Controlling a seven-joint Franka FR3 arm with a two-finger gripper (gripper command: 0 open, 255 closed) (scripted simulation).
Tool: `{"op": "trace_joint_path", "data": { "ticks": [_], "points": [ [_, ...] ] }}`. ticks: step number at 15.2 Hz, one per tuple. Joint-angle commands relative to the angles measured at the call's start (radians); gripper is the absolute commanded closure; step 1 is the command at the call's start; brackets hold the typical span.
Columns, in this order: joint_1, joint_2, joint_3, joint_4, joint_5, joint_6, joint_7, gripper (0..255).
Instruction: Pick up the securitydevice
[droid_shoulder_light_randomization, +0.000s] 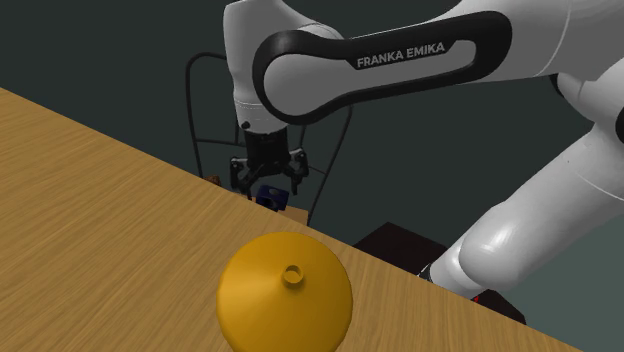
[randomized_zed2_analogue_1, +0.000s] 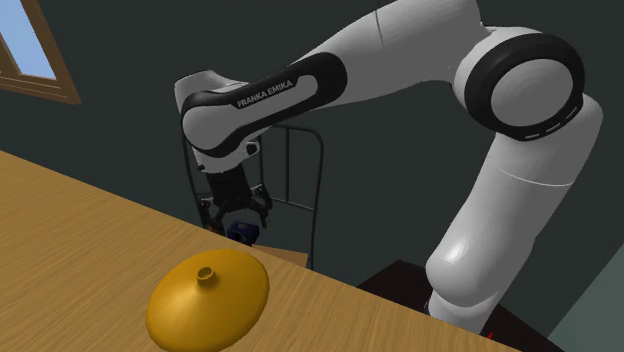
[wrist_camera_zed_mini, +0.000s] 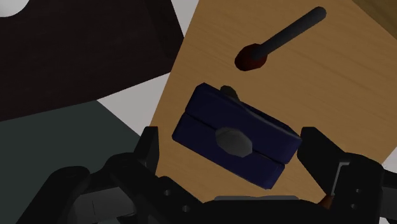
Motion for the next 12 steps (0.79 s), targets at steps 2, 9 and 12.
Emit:
{"op": "trace_joint_path", "data": {
  "ticks": [2, 9, 12],
  "points": [
    [0.001, 0.001, 0.001, -0.013, 0.0, 0.015, 0.0, 255],
    [0.0, -0.001, 0.0, -0.014, 0.001, 0.013, -0.002, 255],
    [0.0, 0.0, 0.0, 0.002, 0.0, -0.001, 0.0, 255]
  ]
}}
